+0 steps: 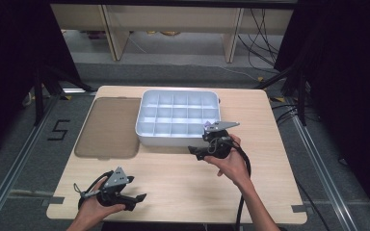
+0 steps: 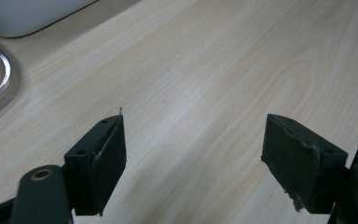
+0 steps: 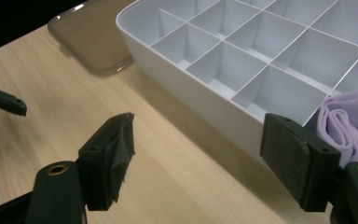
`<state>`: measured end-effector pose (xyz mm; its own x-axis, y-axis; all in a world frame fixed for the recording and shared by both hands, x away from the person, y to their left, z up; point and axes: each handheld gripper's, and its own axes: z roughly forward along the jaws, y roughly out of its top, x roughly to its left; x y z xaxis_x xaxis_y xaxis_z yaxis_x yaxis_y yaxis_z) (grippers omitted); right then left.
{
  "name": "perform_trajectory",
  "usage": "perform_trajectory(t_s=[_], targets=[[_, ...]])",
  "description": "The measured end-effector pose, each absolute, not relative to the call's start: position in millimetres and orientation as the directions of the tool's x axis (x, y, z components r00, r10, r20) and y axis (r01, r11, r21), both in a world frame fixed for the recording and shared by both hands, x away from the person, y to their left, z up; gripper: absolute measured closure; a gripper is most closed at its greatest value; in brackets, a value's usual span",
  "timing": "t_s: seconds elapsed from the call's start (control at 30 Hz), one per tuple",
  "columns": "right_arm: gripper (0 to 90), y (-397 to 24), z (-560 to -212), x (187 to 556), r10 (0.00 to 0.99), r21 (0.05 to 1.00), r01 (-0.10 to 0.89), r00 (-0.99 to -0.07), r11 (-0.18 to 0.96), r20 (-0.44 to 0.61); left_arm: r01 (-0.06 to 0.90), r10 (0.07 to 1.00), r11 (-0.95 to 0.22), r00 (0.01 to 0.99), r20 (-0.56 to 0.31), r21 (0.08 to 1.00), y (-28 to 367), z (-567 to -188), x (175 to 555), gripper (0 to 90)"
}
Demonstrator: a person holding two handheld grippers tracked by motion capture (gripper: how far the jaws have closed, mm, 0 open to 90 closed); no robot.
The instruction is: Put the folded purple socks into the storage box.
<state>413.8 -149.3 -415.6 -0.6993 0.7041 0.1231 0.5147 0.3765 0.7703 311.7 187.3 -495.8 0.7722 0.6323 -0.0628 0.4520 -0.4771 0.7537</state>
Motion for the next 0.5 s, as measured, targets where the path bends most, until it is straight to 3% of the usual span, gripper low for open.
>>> perform_trajectory(t_s=[0.5], targets=[[23.8, -144.3, -430.3, 393.6, 0.686, 0.755, 0.512, -0.718, 0.41, 0.114, 0.452, 0.636, -0.479, 0.77, -0.058, 0.752, 187.8, -495.9, 312.4, 21.3]])
